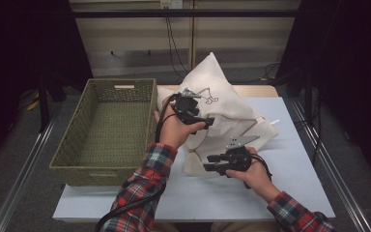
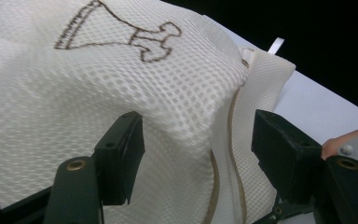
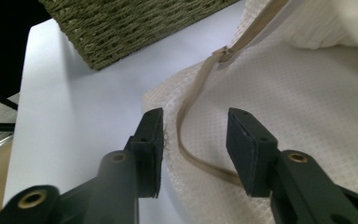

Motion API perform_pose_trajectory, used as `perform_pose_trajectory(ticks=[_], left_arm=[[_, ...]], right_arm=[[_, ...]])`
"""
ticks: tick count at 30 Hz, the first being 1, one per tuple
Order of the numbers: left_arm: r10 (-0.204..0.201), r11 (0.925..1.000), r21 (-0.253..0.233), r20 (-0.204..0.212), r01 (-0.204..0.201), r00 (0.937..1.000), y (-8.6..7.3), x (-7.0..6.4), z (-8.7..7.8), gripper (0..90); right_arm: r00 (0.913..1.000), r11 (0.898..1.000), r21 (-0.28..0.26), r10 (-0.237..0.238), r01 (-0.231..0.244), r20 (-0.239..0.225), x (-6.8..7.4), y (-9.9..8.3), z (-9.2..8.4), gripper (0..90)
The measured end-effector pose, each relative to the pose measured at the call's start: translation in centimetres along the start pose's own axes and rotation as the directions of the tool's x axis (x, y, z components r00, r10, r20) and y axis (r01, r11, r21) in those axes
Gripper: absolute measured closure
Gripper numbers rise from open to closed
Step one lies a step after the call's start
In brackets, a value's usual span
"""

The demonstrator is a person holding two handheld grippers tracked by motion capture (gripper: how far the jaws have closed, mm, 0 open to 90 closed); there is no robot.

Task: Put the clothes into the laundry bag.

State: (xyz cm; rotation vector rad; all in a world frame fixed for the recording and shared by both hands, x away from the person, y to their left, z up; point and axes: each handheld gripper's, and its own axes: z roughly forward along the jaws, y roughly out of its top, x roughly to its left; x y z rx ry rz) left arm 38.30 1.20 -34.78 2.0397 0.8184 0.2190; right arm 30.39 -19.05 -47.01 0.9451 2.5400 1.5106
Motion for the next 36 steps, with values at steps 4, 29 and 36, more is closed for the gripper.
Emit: perform_pose_trajectory(ticks=[4,29,36], left_arm=[[0.030,0.9995,-0.010,-0.013,-0.030,0.9995,0.0,0.1,0.2,34.3],[0.007,0.9823,0.184,0.169,-0.038,0.9855,-3.4,-1.0,6.2,87.8],[0.002,0.9781,0.204,0.173,-0.038,0.9849,-5.5,-1.1,7.4,88.4]], right_arm=[[1.0000,1.000,-0.009,-0.001,0.001,0.007,0.0,0.3,0.0,51.3],[0.9886,0.998,-0.049,0.046,-0.039,0.143,-2.9,-1.5,-4.2,30.5],[0.9783,0.997,-0.069,0.060,-0.047,0.198,-3.7,-1.7,-5.5,27.1]])
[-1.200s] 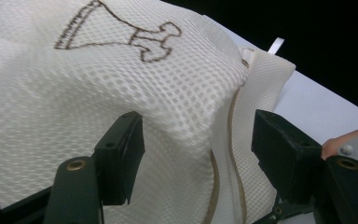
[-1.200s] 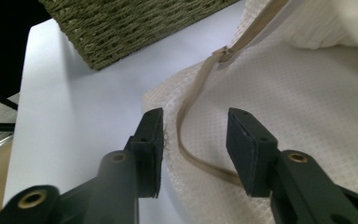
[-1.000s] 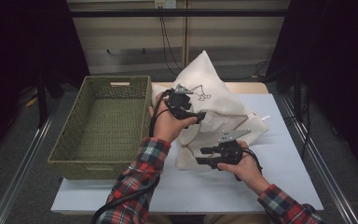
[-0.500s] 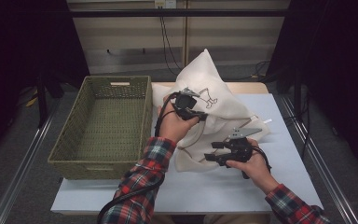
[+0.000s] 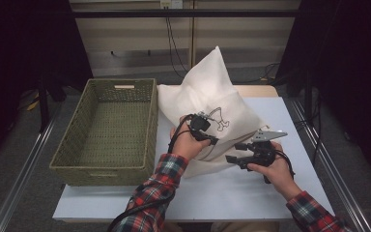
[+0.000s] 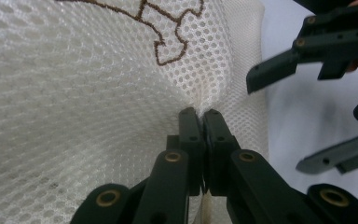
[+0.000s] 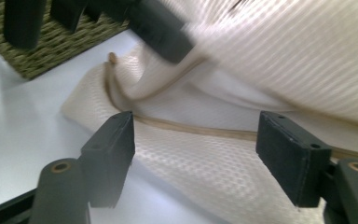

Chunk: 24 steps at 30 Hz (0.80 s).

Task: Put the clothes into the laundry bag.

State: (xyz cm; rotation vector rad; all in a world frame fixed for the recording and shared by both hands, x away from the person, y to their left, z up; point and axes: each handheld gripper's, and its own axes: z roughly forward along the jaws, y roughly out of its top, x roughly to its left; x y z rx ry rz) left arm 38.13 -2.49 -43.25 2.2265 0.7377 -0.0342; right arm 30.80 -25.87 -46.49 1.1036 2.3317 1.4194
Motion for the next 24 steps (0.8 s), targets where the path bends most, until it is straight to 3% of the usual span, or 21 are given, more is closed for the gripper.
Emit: perform_pose_trajectory(ticks=[5,7,8,11,14,15,17,20,21,24], left_arm=[[-0.020,0.9997,-0.013,0.021,0.020,0.9996,-0.7,0.0,0.5,88.3],[-0.024,0.9995,-0.021,0.016,0.024,0.9996,-0.5,-0.1,0.3,88.3],[-0.014,0.9998,-0.013,0.020,0.014,0.9997,-0.4,-0.2,0.2,88.3],[-0.013,0.9999,-0.009,0.030,0.013,0.9995,-0.2,-0.4,0.1,88.4],[-0.038,0.9981,-0.047,0.055,0.041,0.9977,-0.2,-0.5,-0.2,88.4],[-0.032,0.9980,-0.053,0.066,0.036,0.9973,-0.1,-0.5,-0.3,88.4],[-0.032,0.9983,-0.047,0.050,0.034,0.9982,0.0,-0.6,-0.7,88.4],[-0.032,0.9980,-0.053,0.049,0.034,0.9983,0.2,-0.8,-1.1,88.4],[-0.031,0.9983,-0.047,0.049,0.033,0.9983,0.3,-0.9,-1.1,88.4],[-0.039,0.9974,-0.058,0.059,0.043,0.9975,0.2,-0.8,-1.2,88.4]], right_arm=[[0.9992,1.000,-0.013,-0.012,0.012,0.037,-0.3,-0.1,-0.2,29.6],[0.9968,0.998,-0.006,-0.056,0.056,0.057,-0.4,-0.2,-0.2,41.7],[0.9972,0.998,-0.001,-0.056,0.056,0.049,-0.4,-0.3,-0.1,41.8],[0.9965,0.998,0.014,-0.063,0.063,0.055,-0.7,-0.5,0.2,53.4],[0.9957,0.998,0.016,-0.064,0.064,0.067,-1.0,-0.6,0.3,69.6],[0.9941,0.998,0.012,-0.060,0.060,0.090,-1.1,-0.5,0.3,78.0],[0.9930,0.999,0.018,-0.053,0.051,0.106,-1.3,-0.2,0.7,87.4],[0.9905,0.998,0.034,-0.065,0.061,0.121,-1.4,0.3,1.9,90.0],[0.9866,0.997,0.034,-0.067,0.063,0.149,-1.3,0.5,2.7,90.0],[0.9868,0.999,0.005,-0.054,0.054,0.152,-1.4,1.1,4.2,90.0]])
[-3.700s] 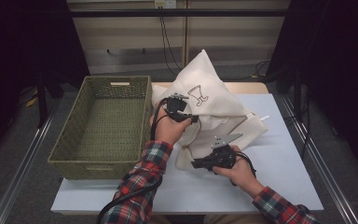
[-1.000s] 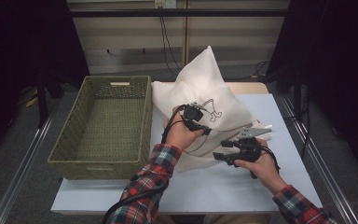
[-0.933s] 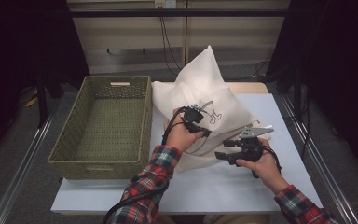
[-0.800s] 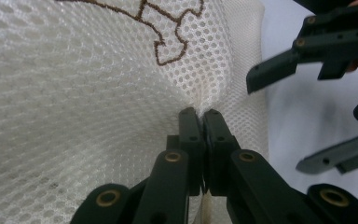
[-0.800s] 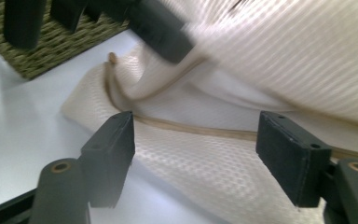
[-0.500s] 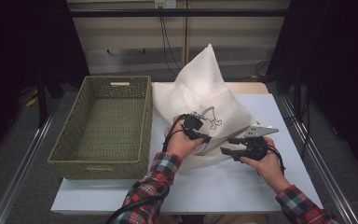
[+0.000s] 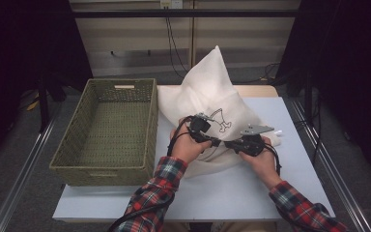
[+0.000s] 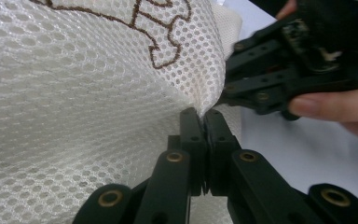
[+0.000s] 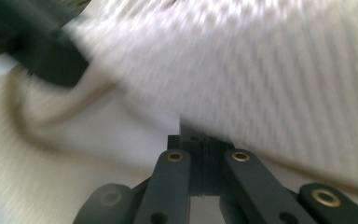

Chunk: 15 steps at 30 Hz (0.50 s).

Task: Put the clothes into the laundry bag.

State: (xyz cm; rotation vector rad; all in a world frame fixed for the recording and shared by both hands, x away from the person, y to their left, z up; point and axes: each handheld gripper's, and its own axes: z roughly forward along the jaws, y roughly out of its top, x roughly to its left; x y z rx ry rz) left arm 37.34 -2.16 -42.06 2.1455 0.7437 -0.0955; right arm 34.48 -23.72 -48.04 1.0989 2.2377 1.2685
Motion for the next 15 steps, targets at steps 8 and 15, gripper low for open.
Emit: perform_pose_trajectory(ticks=[8,15], left_arm=[[-0.027,0.9995,-0.014,0.023,0.027,0.9994,0.0,0.4,-0.2,88.6],[-0.055,0.9982,-0.023,0.023,0.055,0.9982,-0.4,0.6,0.3,88.6]], right_arm=[[0.9991,0.998,-0.055,0.033,-0.032,0.028,-0.4,1.4,3.4,90.0],[0.9975,0.997,-0.061,0.040,-0.036,0.058,-0.9,2.0,4.4,90.0]])
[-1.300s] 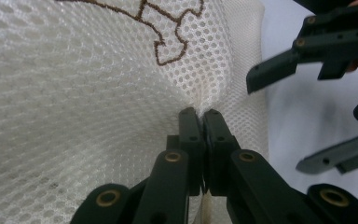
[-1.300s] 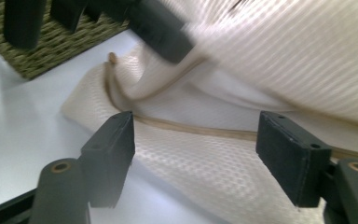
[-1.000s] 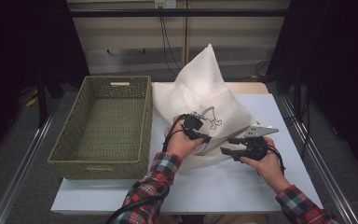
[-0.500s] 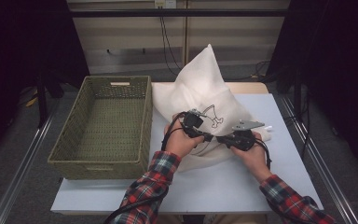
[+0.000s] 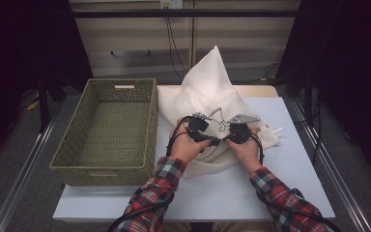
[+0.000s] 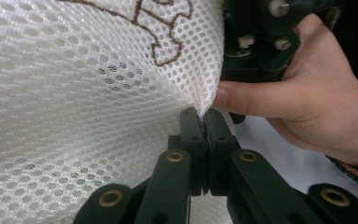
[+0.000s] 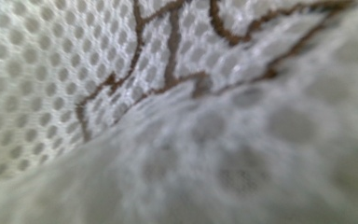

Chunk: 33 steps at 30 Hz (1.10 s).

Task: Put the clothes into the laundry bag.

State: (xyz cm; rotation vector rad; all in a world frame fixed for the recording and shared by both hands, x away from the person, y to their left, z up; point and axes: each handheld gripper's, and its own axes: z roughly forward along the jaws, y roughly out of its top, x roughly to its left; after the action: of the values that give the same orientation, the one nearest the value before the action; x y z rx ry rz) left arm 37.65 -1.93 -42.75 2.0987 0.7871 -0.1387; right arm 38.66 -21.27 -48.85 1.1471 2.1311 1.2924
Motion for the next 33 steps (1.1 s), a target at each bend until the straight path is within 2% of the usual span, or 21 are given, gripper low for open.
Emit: perform_pose_trajectory(ticks=[1,3,4,6,8,11,14,16,18,21,22,23,24,25,27,28,30,33], left_arm=[[0.000,1.0000,0.004,0.001,0.000,1.0000,-0.1,0.0,0.1,88.6],[0.012,0.9998,0.017,-0.001,-0.012,0.9999,-0.3,0.0,0.5,88.6],[0.012,0.9997,0.022,0.000,-0.012,0.9999,-0.4,0.0,0.8,88.6],[0.010,0.9993,0.037,-0.010,-0.010,0.9999,-0.6,0.0,1.3,88.6],[0.011,0.9984,0.056,-0.020,-0.010,0.9997,-0.9,0.1,2.1,88.6],[-0.003,0.9980,0.063,-0.024,0.005,0.9997,-1.2,0.3,2.9,88.6],[-0.005,0.9970,0.077,-0.034,0.007,0.9994,-1.5,0.5,3.7,88.6],[-0.002,0.9959,0.090,-0.048,0.007,0.9988,-1.7,0.7,4.2,88.6],[0.004,0.9942,0.107,-0.056,0.002,0.9984,-2.0,1.0,4.4,88.5],[-0.019,0.9958,0.088,-0.075,0.026,0.9970,-2.3,1.0,4.3,88.5],[-0.034,0.9961,0.079,-0.074,0.039,0.9967,-2.3,1.0,4.2,88.5],[0.006,0.9934,0.114,-0.076,0.003,0.9971,-2.3,1.2,3.9,88.6],[-0.018,0.9956,0.091,-0.083,0.026,0.9964,-2.4,0.9,3.9,88.5],[-0.004,0.9948,0.101,-0.078,0.012,0.9969,-2.4,0.9,3.7,88.5],[-0.027,0.9974,0.066,-0.063,0.031,0.9977,-2.2,0.8,3.4,88.1],[-0.014,0.9974,0.070,-0.066,0.019,0.9977,-2.1,0.7,3.1,88.2],[-0.021,0.9974,0.068,-0.050,0.024,0.9985,-2.0,0.4,2.8,88.2],[-0.038,0.9981,0.049,-0.016,0.039,0.9992,-1.8,0.3,2.0,88.2]], right_arm=[[1.0000,1.000,-0.008,0.008,-0.008,-0.003,0.0,-0.2,-0.3,90.0],[0.9995,1.000,0.011,0.009,-0.009,-0.029,0.0,-0.5,-1.1,88.7],[0.9997,1.000,0.011,0.012,-0.012,-0.022,0.1,-0.7,-1.8,87.0],[0.9991,1.000,0.022,0.016,-0.015,-0.039,0.1,-1.2,-3.2,84.1],[0.9996,0.999,0.032,-0.003,0.004,-0.029,0.0,-1.8,-4.9,83.8],[0.9998,1.000,0.020,-0.004,0.004,-0.020,-0.6,-2.6,-7.4,82.7],[0.9999,1.000,0.024,-0.012,0.012,-0.001,-1.1,-3.1,-8.9,80.2],[1.0000,1.000,0.018,0.004,-0.004,-0.006,-1.6,-3.6,-9.5,76.5],[0.9999,1.000,0.024,0.005,-0.005,0.015,-1.9,-4.0,-9.9,71.0],[0.9995,0.999,0.014,0.029,-0.029,0.013,-2.1,-4.1,-10.1,60.8],[0.9996,1.000,0.010,0.025,-0.025,0.010,-2.2,-4.1,-10.0,58.2],[0.9997,1.000,0.018,0.016,-0.016,0.018,-2.1,-4.0,-10.0,57.9],[0.9995,1.000,0.027,-0.006,0.005,0.030,-2.2,-3.9,-9.8,57.3],[0.9996,1.000,0.024,-0.004,0.003,0.029,-2.2,-3.8,-9.6,56.4],[0.9992,0.999,0.031,-0.011,0.010,0.039,-2.4,-3.8,-9.0,53.9],[0.9988,0.999,0.035,-0.017,0.016,0.047,-2.6,-3.7,-8.7,52.8],[0.9974,0.999,0.039,-0.031,0.029,0.065,-3.0,-3.6,-8.1,49.9],[0.9988,1.000,0.031,-0.006,0.005,0.048,-3.3,-3.1,-7.7,49.7]])
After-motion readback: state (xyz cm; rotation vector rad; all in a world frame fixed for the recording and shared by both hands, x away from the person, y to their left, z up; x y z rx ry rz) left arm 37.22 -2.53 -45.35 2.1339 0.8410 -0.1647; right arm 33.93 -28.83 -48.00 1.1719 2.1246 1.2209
